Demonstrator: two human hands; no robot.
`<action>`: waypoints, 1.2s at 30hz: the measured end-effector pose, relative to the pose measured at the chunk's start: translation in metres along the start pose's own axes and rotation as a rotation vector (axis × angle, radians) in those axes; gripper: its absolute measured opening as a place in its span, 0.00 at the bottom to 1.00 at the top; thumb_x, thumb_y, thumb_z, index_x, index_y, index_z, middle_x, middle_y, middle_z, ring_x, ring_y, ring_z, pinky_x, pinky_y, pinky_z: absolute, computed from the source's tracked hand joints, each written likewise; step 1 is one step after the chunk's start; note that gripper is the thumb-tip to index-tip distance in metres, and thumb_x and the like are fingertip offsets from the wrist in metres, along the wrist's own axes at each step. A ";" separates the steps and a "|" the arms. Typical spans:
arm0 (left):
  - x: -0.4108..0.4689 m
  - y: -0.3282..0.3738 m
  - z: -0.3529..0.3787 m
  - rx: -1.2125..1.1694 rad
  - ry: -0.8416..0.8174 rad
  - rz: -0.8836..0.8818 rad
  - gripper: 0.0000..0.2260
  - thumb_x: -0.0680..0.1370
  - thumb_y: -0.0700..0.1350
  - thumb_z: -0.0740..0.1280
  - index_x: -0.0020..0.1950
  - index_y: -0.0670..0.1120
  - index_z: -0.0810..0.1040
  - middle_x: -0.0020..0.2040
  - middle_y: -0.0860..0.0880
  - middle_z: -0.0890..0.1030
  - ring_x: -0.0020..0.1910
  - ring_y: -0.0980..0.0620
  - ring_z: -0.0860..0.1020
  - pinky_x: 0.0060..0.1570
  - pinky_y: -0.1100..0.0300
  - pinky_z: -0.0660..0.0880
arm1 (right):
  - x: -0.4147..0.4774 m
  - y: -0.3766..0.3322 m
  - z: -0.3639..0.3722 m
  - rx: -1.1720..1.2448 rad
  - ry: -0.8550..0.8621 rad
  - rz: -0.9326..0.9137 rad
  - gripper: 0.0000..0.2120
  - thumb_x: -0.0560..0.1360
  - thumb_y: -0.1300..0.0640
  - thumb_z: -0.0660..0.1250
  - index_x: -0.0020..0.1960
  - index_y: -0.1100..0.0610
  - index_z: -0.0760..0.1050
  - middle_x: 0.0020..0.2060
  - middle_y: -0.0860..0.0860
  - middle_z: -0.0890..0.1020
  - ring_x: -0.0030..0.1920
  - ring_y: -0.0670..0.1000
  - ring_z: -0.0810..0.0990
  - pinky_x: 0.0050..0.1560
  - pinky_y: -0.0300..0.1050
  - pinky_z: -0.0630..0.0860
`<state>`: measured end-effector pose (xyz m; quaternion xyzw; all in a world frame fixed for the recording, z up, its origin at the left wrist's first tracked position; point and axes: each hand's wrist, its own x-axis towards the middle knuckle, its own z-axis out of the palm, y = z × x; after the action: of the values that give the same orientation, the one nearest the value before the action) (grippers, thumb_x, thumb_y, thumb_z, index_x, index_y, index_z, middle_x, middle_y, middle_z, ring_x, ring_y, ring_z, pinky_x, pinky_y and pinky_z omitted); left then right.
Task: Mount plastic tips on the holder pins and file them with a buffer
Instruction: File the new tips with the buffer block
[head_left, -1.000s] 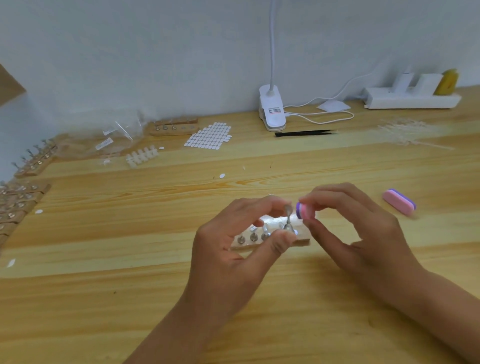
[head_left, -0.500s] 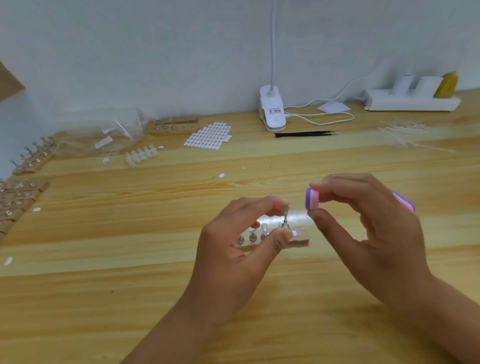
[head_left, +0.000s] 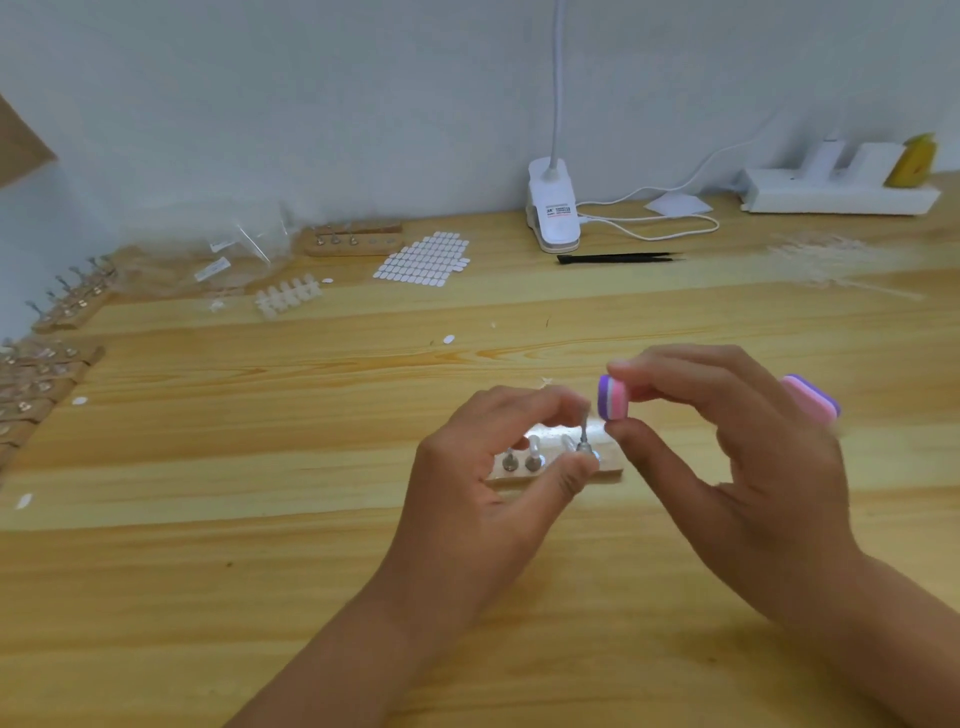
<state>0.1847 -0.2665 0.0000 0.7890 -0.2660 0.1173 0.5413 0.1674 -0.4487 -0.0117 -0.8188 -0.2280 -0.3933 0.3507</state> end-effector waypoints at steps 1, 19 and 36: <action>-0.001 0.000 0.002 0.024 -0.005 0.008 0.12 0.72 0.43 0.74 0.56 0.49 0.83 0.50 0.57 0.83 0.51 0.56 0.79 0.49 0.66 0.73 | -0.002 -0.003 0.001 -0.011 -0.002 -0.039 0.12 0.78 0.63 0.71 0.61 0.58 0.78 0.53 0.50 0.81 0.56 0.43 0.80 0.60 0.33 0.71; 0.000 0.005 -0.005 -0.006 0.046 -0.005 0.10 0.72 0.44 0.74 0.52 0.48 0.83 0.48 0.57 0.83 0.50 0.59 0.79 0.51 0.69 0.71 | -0.003 0.012 -0.001 0.012 -0.068 0.041 0.10 0.76 0.66 0.70 0.57 0.61 0.80 0.49 0.53 0.82 0.52 0.53 0.83 0.56 0.49 0.78; -0.001 0.006 -0.005 -0.203 -0.010 0.002 0.09 0.74 0.44 0.72 0.54 0.50 0.83 0.50 0.55 0.84 0.52 0.51 0.81 0.47 0.61 0.77 | -0.006 0.006 0.001 0.064 -0.038 -0.015 0.11 0.76 0.65 0.71 0.56 0.56 0.76 0.51 0.50 0.79 0.53 0.38 0.78 0.54 0.28 0.70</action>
<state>0.1805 -0.2633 0.0064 0.7303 -0.2800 0.0863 0.6172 0.1683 -0.4525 -0.0191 -0.8129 -0.2531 -0.3726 0.3694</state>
